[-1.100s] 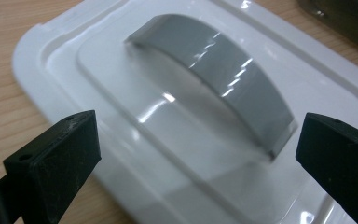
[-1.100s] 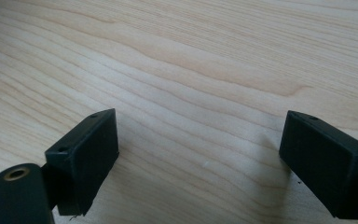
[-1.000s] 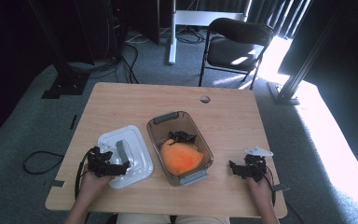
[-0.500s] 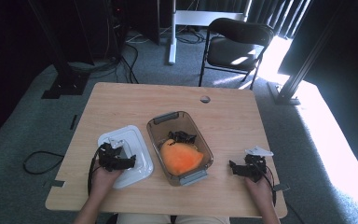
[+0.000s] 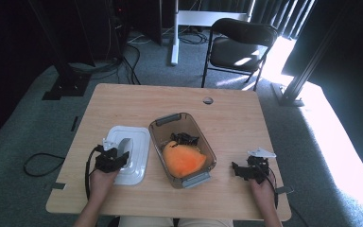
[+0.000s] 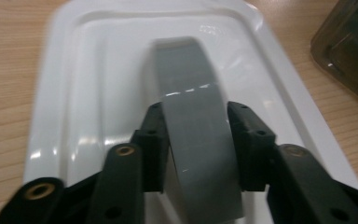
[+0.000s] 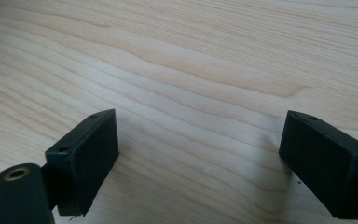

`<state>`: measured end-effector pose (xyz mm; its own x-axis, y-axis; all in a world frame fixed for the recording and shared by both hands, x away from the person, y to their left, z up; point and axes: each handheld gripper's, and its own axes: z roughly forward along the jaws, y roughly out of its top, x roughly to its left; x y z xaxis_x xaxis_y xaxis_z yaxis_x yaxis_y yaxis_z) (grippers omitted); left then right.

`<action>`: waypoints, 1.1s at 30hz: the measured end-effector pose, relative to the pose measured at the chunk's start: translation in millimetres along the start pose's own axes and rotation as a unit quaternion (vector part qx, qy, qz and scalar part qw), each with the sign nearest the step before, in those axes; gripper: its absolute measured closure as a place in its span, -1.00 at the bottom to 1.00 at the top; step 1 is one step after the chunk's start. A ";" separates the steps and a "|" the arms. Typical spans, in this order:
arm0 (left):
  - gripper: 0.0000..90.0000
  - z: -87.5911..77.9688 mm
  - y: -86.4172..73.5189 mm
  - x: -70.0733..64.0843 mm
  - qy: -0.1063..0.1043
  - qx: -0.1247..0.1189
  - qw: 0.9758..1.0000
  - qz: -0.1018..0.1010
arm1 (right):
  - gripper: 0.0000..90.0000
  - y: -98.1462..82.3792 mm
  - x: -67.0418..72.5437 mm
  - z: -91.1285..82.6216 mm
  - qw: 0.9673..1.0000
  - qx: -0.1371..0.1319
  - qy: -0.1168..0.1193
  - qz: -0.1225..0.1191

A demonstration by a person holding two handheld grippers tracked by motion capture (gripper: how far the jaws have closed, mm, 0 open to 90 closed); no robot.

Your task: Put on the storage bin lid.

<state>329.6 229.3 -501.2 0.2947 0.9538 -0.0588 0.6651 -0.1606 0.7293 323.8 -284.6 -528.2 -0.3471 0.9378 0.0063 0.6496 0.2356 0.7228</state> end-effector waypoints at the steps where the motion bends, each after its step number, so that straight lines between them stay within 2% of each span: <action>1: 0.46 -1.4 0.3 1.3 0.002 -0.002 1.000 0.000 | -0.75 0.1 0.8 0.1 1.000 0.000 0.001 -0.001; 5: 0.50 -6.5 2.4 6.0 0.017 -0.008 1.000 0.010 | -0.75 1.2 2.8 1.2 1.000 0.001 0.001 0.000; 11: 0.50 -12.8 5.2 13.9 0.017 -0.013 1.000 0.006 | -0.75 4.5 10.0 3.8 1.000 -0.006 0.010 -0.003; 20: 0.50 -24.1 12.1 16.8 0.011 -0.020 1.000 0.008 | -0.75 14.8 28.9 12.0 0.999 -0.013 0.045 -0.008; 27: 0.50 -30.8 16.7 19.3 0.010 -0.024 1.000 0.007 | -0.75 22.8 51.4 20.6 0.997 -0.011 0.066 -0.031; 33: 0.50 -36.2 18.4 22.6 0.014 -0.028 0.999 0.004 | -0.75 25.8 64.0 24.3 0.995 -0.014 0.087 -0.042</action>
<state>323.6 257.0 -464.4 0.2799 0.9594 -0.0354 0.6229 -0.1534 0.7671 334.8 -212.3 -525.9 -0.5128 0.8562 0.0626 0.5946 0.3016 0.7453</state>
